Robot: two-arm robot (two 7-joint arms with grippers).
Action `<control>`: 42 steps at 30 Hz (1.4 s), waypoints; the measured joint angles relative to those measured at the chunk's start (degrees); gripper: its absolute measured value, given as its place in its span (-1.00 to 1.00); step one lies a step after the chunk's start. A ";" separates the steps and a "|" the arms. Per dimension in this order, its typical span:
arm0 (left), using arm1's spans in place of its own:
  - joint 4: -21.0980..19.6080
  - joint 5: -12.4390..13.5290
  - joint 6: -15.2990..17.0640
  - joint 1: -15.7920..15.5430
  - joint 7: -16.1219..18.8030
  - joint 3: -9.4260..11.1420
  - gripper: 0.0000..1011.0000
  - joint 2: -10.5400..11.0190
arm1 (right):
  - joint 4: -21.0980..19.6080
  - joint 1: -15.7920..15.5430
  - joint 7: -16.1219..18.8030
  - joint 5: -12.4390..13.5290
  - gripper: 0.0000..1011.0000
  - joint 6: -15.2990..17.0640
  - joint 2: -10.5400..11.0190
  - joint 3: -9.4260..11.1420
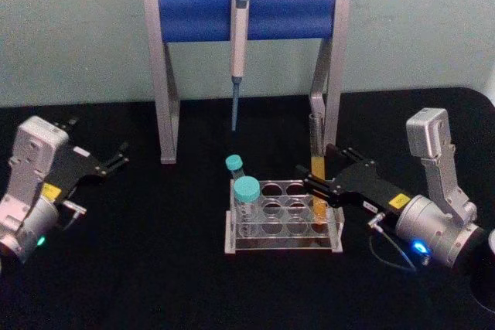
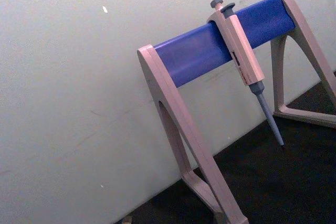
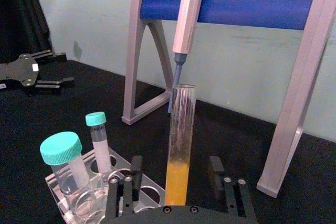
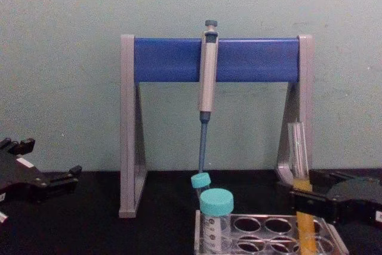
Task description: Pick up the test tube from the test tube rack, shake it, then place it back into the test tube rack.
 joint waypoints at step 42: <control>0.00 0.00 0.00 0.00 0.00 0.00 0.98 0.00 | -1.76 -9.79 -11.52 -5.56 0.98 -6.81 -1.95 8.81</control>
